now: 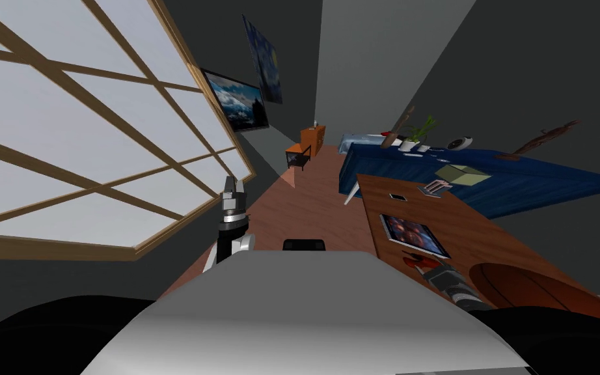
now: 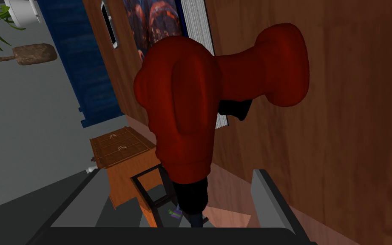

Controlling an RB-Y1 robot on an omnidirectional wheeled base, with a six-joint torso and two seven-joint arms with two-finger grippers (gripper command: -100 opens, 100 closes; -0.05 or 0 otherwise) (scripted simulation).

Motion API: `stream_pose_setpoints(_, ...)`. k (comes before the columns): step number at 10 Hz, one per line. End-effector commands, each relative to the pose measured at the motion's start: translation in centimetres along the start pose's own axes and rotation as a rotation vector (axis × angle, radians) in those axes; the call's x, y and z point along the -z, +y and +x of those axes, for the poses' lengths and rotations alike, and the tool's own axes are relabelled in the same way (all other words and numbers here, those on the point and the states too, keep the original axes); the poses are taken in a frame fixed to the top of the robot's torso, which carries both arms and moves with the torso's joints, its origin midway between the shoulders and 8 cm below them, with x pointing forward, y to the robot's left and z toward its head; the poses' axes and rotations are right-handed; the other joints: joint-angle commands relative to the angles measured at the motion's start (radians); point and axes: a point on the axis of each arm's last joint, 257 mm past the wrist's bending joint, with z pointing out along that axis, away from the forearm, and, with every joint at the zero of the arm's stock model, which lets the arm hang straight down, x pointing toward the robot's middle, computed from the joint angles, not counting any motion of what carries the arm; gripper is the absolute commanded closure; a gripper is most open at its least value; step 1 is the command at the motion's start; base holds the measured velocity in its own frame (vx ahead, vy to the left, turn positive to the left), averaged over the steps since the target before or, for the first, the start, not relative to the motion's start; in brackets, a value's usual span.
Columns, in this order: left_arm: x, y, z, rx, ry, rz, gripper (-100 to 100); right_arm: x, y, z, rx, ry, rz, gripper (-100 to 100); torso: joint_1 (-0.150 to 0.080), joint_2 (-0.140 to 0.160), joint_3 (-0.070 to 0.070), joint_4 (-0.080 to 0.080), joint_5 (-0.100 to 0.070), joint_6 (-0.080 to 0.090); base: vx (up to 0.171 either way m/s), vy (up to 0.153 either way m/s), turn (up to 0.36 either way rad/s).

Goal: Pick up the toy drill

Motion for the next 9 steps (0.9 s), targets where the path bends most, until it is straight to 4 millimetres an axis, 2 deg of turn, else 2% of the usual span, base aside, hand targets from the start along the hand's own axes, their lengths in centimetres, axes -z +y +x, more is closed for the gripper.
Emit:
stream_pose_setpoints(1,0.0,0.0,0.0,0.0,0.0,0.0,0,-0.73,-0.05,0.31,-0.013,0.023,0.009,-100,0.0,0.0,0.0,0.0,0.0,0.0,-0.04,-0.016,0.164)
stream_pose_setpoints(3,-0.01,0.0,0.0,0.0,0.0,0.0,0,-0.96,-0.05,0.31,-0.016,0.024,0.011,-100,-0.001,0.003,0.002,0.001,0.0,-0.001,-0.05,-0.017,0.134)
stream_pose_setpoints(4,0.0,0.0,0.0,0.0,0.0,0.0,0,-1.03,-0.05,0.35,-0.016,0.027,0.011,100,-0.001,0.002,0.001,0.001,0.0,0.0,0.0,0.0,0.0)
stream_pose_setpoints(8,0.0,0.0,0.0,0.0,0.0,0.0,0,-1.01,-0.04,0.36,-0.015,0.027,0.011,100,0.001,0.0,0.0,0.0,0.0,0.0,0.0,0.0,0.0)
stream_pose_setpoints(9,0.0,0.0,0.0,0.0,0.0,0.0,0,-1.01,-0.03,0.36,-0.016,0.027,0.01,0,0.001,0.0,0.0,0.0,0.001,0.0,0.0,0.0,0.0)
